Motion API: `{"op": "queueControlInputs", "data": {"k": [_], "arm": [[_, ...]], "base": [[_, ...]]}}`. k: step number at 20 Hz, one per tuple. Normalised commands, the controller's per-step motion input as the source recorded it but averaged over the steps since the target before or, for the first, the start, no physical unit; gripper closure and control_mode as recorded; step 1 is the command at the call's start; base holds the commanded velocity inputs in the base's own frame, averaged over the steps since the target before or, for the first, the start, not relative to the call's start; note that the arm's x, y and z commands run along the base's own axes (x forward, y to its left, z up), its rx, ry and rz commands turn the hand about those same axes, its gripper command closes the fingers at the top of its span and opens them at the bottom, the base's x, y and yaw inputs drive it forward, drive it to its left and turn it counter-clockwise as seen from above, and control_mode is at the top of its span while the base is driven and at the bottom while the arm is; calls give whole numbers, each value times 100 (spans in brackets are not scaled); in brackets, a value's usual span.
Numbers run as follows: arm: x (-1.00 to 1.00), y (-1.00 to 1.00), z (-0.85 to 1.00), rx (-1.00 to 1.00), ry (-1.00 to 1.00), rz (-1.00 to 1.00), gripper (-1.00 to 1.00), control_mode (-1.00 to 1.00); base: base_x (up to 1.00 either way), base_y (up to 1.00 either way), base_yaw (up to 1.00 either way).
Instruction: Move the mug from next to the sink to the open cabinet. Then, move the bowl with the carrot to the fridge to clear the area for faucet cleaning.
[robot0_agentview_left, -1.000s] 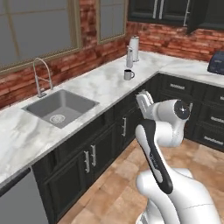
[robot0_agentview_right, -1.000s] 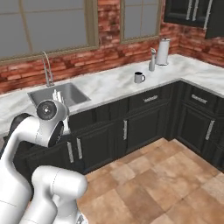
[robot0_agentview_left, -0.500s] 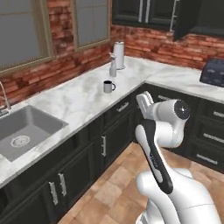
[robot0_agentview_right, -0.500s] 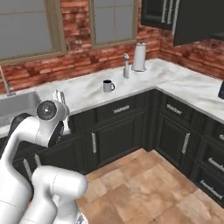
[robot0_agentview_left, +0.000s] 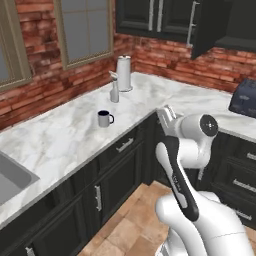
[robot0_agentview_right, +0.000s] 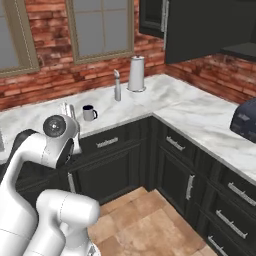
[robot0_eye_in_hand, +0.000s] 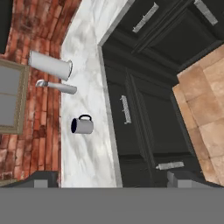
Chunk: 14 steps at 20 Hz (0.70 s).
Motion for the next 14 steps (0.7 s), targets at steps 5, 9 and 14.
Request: {"op": "queueControlInputs", "data": {"k": [5,9,14], "arm": [[0,0,0,0,0,0,-100,100],[0,0,0,0,0,0,-100,100],[0,0,0,0,0,0,-100,100]], "base": [[100,-10,31],[94,-32,35],[63,-48,36]]}}
